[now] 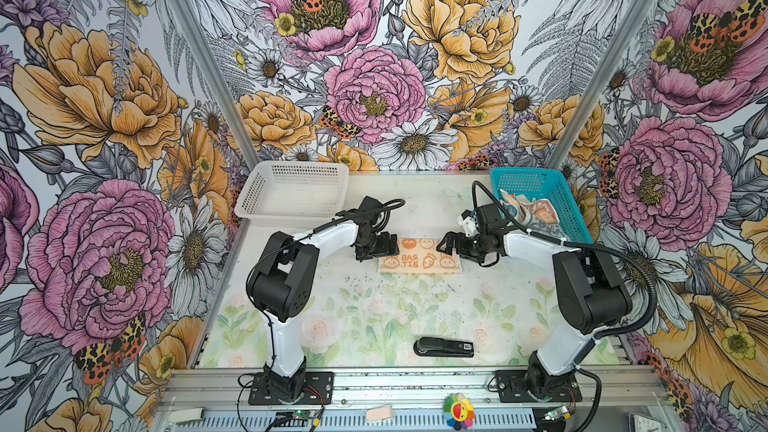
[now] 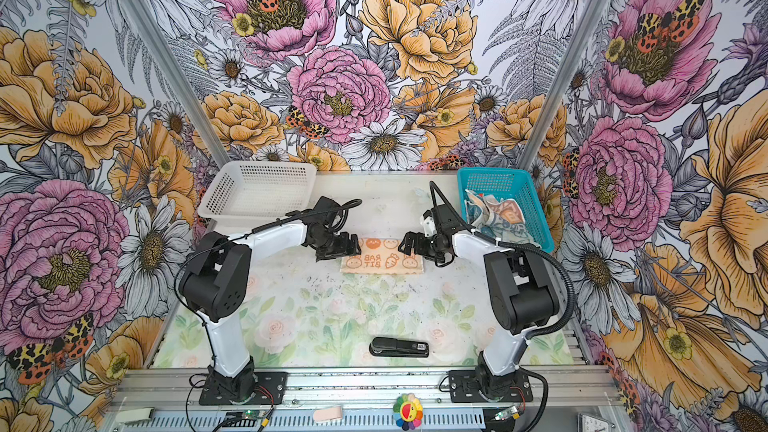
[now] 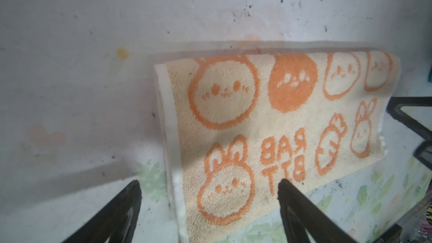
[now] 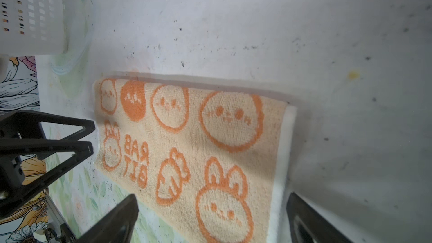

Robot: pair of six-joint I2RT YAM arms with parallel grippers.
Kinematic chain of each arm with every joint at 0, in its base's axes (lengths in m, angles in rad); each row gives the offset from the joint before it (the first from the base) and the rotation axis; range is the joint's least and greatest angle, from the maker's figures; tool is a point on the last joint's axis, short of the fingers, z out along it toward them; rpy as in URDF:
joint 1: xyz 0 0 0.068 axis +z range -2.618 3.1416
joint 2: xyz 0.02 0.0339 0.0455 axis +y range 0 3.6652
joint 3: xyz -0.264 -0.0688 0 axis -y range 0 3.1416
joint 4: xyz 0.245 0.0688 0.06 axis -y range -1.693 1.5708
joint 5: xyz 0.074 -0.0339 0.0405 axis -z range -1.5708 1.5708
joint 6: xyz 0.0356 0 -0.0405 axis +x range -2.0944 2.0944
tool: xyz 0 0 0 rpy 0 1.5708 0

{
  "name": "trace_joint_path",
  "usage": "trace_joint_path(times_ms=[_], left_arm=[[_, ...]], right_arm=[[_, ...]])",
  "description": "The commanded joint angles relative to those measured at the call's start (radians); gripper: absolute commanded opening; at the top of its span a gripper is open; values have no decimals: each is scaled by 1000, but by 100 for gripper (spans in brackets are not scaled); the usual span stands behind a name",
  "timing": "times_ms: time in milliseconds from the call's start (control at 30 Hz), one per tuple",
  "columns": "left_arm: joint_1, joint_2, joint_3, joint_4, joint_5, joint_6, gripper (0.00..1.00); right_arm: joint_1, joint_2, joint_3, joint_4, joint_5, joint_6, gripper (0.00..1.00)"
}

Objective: Fold and stack the towels
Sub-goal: 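Move both grippers to the far edge of the folded towel strip, then pinch the folded towel's far edge with both grippers and start lifting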

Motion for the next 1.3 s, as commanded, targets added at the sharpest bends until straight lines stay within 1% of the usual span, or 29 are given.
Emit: trace_joint_path(times_ms=[0,200,267,333,400,600,733,867,900,1100,1267], left_arm=[[-13,42,51,-40,-54,21,88],[-28,85,105,-98,-103,31,77],[-36,94,113,-101,-107,28,70],[-50,111,130,-115,-109,30,61],[-64,127,140,-124,-122,28,55],[-103,190,195,-193,-202,57,35],[-115,196,211,-209,-239,70,18],[-119,198,239,-230,-266,92,6],[-119,199,253,-245,-274,101,0],[-116,186,353,-338,-377,158,0],[-107,161,453,-424,-441,232,0]], right_arm=[[2,25,-13,11,23,-22,99],[4,27,-27,19,21,-20,99],[7,30,-34,31,16,-9,99],[11,36,-41,46,11,4,99],[16,44,-45,58,6,10,99],[16,66,-40,64,-7,7,99],[17,67,-41,67,-8,8,99],[17,62,-36,70,-15,10,99],[18,57,-35,69,-17,10,99],[19,31,-23,67,-41,11,99],[27,-7,-11,67,-55,13,99]])
